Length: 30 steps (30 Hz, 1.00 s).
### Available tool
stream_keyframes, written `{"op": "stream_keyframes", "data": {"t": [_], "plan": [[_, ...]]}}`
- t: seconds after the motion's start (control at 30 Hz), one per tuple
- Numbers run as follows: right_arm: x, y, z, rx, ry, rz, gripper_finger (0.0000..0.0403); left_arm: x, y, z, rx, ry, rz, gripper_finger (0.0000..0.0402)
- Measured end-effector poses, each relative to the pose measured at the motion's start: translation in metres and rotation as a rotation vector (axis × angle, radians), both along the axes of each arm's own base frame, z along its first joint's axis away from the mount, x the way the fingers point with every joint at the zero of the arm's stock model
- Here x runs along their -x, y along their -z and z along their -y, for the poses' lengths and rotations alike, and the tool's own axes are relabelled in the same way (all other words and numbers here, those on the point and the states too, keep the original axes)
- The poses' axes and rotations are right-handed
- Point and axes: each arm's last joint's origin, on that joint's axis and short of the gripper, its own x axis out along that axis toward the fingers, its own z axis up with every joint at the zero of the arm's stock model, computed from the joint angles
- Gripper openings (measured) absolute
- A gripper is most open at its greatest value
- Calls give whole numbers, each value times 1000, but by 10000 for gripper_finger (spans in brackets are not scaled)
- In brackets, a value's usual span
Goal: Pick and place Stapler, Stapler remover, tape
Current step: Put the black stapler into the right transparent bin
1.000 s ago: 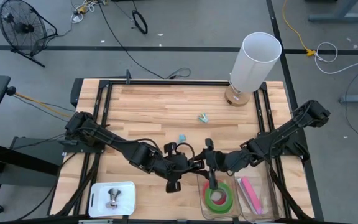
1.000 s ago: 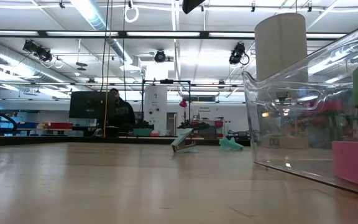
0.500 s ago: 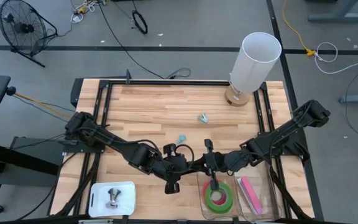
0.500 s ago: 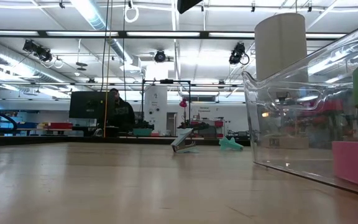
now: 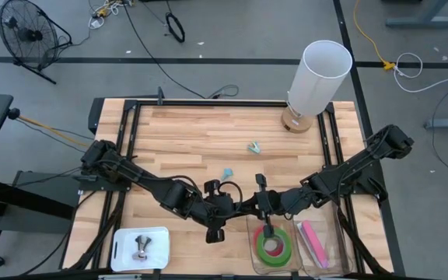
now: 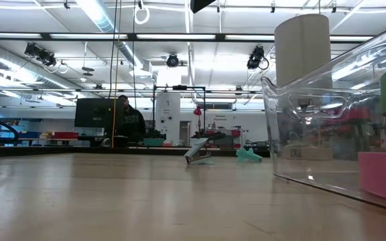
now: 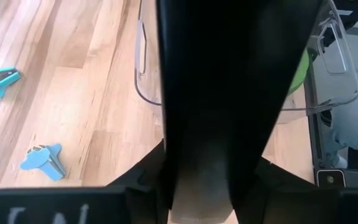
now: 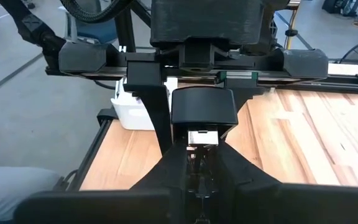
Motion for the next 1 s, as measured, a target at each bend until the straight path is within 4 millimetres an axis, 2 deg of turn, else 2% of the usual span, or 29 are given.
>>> {"op": "stream_keyframes", "data": {"t": [0.13, 0.37, 0.6, 0.73, 1.0], "plan": [[1, 0, 0, 10, 8, -4, 38, 0, 0, 0, -1, 0, -1, 129], [4, 1, 1, 15, 6, -33, 38, 0, 0, 0, 1, -3, 0, 187], [12, -1, -2, 14, 12, -50, 38, 1, 0, 0, 2, 1, -4, 196], [25, -4, -5, 10, 6, -98, 38, 3, 1, 4, -2, 14, -14, 196], [81, -21, -9, -96, -14, -218, 38, 13, 5, 10, -32, 43, -89, 197]]}}
